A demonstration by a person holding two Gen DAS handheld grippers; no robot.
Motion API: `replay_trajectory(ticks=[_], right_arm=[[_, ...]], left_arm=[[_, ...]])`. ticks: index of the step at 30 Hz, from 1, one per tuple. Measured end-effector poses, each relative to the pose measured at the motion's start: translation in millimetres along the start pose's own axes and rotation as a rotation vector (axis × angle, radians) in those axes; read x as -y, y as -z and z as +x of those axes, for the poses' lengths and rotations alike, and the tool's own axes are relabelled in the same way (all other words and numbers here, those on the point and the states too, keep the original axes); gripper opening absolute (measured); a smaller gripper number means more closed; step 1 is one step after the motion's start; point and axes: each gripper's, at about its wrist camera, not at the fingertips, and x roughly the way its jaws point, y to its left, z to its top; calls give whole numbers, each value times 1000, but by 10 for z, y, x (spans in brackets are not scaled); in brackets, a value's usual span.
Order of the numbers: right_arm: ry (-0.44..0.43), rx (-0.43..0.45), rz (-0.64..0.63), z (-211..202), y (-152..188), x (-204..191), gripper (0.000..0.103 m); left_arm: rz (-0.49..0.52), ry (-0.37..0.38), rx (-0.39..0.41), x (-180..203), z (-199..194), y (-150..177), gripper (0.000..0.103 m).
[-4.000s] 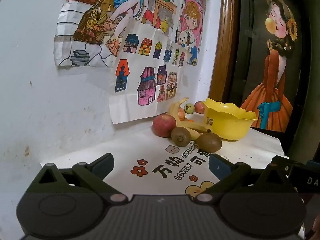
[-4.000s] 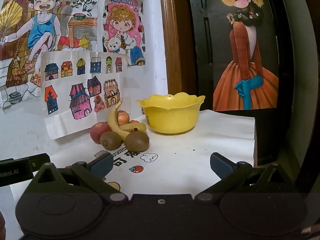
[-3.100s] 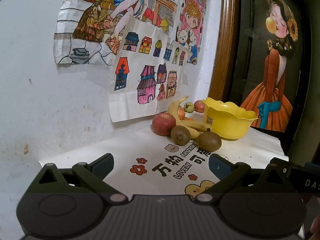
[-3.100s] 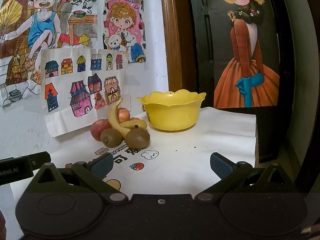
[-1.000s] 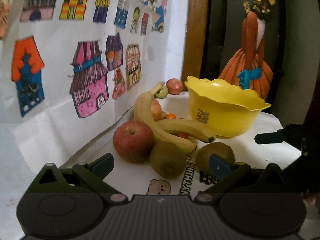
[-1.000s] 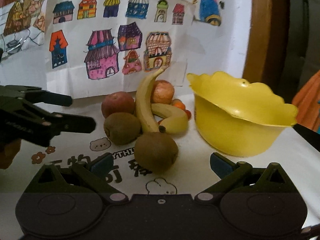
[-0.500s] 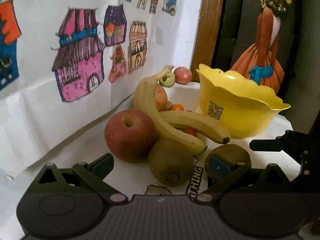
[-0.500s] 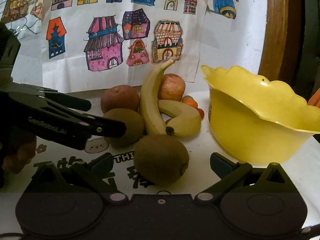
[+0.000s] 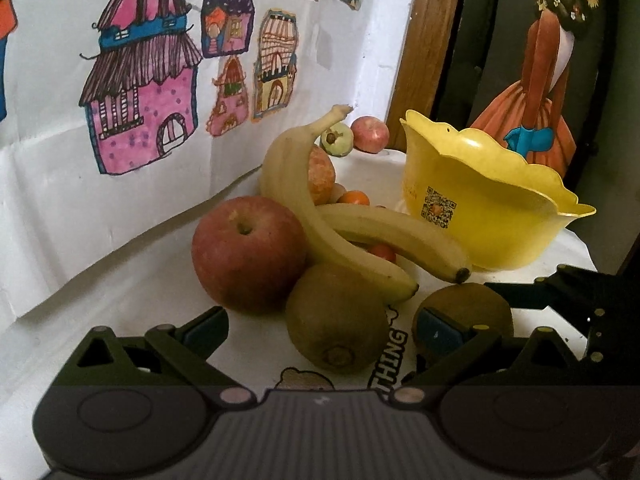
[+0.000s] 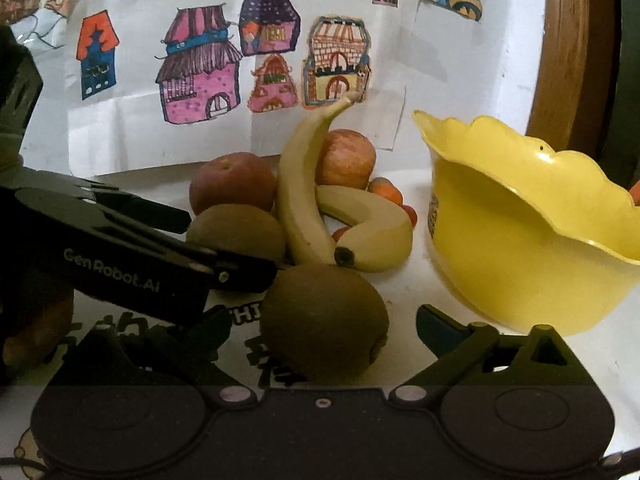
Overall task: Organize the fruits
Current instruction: 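Reach the right tool toward the kiwi beside the bananas and close on it, then carry the kiwi with the right tool over the yellow bowl and release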
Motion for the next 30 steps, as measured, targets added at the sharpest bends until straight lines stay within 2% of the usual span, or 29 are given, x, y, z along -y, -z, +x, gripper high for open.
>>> replay_trajectory(ticks=[9,12,14,16,17,30], right_arm=[[-3,-9,-1,32,-3,-3,82],[4,-5,-4,34,-9,-10,77],[5,-6,-5,44,-16,-11,71],[4,-2,-4,47,-18,-14,65],[6,-1,-5,49,-22,-18,65],[2,0,-13,-44,44,-38,65]], left_arm=[[-45,34,-7,-74,21,-4,82],[-52,32,-5,-75,7,2,80],[-49,35,-5,-75,-3,7,76],[-46,51,-4,-77,-11,15,66],[-37,68,-9,-70,-5,18,57],[-45,72,-24,-22,-40,38,55]])
